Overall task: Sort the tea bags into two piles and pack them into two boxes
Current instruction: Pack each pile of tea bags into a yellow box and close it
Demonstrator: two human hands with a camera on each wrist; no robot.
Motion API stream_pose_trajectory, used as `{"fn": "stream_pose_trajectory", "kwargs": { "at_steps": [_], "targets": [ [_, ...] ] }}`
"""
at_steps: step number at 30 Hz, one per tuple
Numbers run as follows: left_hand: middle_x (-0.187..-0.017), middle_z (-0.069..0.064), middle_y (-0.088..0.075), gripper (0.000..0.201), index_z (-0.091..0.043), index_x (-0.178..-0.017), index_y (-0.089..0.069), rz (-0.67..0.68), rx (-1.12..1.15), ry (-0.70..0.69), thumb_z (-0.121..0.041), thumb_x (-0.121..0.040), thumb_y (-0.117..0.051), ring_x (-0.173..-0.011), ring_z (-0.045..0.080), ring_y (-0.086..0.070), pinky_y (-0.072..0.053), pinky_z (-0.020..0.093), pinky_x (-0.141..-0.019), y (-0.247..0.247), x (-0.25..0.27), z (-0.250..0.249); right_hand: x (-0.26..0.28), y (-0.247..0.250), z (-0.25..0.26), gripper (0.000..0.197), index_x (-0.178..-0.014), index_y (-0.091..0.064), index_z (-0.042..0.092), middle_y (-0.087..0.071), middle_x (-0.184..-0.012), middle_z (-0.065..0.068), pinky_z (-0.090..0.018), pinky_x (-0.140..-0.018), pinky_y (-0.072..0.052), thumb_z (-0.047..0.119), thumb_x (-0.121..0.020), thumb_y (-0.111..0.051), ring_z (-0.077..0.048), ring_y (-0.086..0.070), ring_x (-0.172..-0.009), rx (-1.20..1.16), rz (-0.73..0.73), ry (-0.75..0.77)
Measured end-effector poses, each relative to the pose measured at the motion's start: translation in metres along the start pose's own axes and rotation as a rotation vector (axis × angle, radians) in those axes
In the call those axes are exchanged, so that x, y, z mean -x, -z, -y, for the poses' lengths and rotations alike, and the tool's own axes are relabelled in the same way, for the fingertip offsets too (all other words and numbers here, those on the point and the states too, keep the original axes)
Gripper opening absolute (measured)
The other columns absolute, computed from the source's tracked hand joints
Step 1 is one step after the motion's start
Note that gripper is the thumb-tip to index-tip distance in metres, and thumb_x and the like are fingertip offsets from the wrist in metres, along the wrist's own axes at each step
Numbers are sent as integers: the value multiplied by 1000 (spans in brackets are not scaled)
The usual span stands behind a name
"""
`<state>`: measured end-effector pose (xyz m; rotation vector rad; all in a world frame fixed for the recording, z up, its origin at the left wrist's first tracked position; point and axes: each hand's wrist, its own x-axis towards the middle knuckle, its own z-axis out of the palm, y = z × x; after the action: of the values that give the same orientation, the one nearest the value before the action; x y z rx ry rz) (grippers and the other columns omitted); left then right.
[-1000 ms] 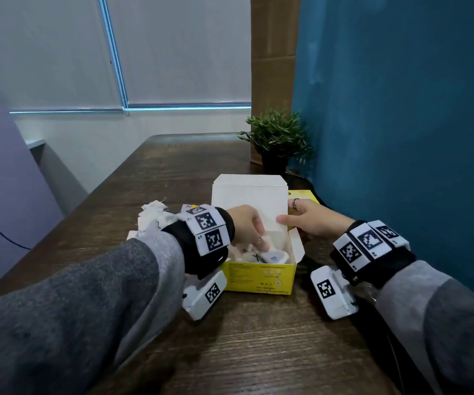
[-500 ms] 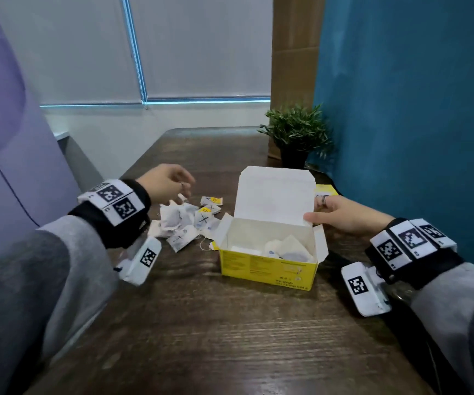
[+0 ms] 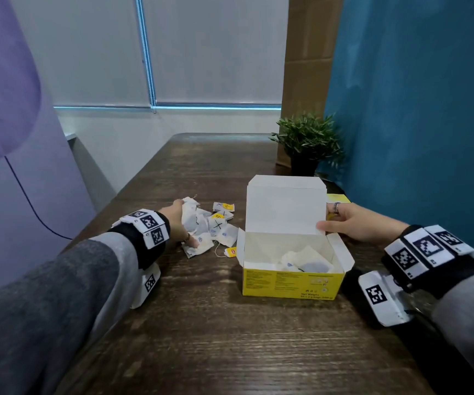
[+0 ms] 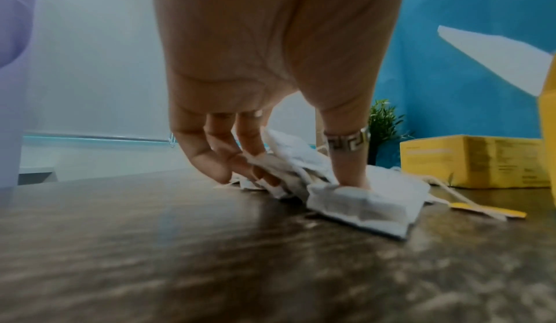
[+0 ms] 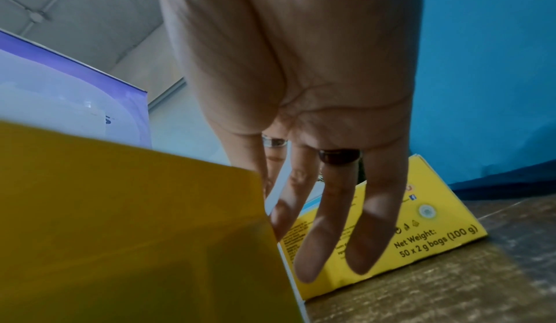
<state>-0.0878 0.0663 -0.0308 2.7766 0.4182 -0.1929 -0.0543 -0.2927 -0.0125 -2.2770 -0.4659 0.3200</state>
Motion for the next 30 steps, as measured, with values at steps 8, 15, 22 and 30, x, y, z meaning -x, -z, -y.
{"fn": "stream_pose_trajectory", "kwargs": {
  "at_steps": [8, 15, 22, 30],
  "targets": [
    [-107, 15, -62, 81, 5, -134, -39, 37, 166, -35, -8, -66, -82, -94, 25, -59, -38, 18, -45, 4, 3, 5, 1, -2, 1, 25, -116, -61, 16, -70, -113, -2, -44, -100, -47, 20, -91, -59, -21, -66, -105, 14, -1, -4],
    [-72, 9, -62, 32, -14, -65, -57, 119, 437, -71, 5, -58, -82, -78, 26, -59, -51, 40, -73, 10, 3, 27, 0, -3, 0, 20, -112, -62, 20, -70, -112, -1, -45, -100, -47, 21, -92, -58, -21, -66, -104, 15, -4, 6],
    [-104, 2, -59, 67, -20, -117, -51, 187, 395, -38, -22, -60, -87, -90, 21, -59, -53, 27, -61, 12, 14, 18, 2, -5, 0, 8, -93, -60, 29, -70, -101, 2, -44, -96, -49, 22, -93, -56, -19, -66, -95, 21, -1, 10],
    [-78, 1, -58, 25, -18, -75, -52, 45, 72, -115, -28, -76, -75, -69, 16, -52, -41, 23, -56, 0, 9, -12, 5, -4, 3, 5, -91, -59, 25, -68, -100, 4, -41, -97, -49, 22, -94, -55, -19, -64, -97, 41, -2, 16]
  ]
}}
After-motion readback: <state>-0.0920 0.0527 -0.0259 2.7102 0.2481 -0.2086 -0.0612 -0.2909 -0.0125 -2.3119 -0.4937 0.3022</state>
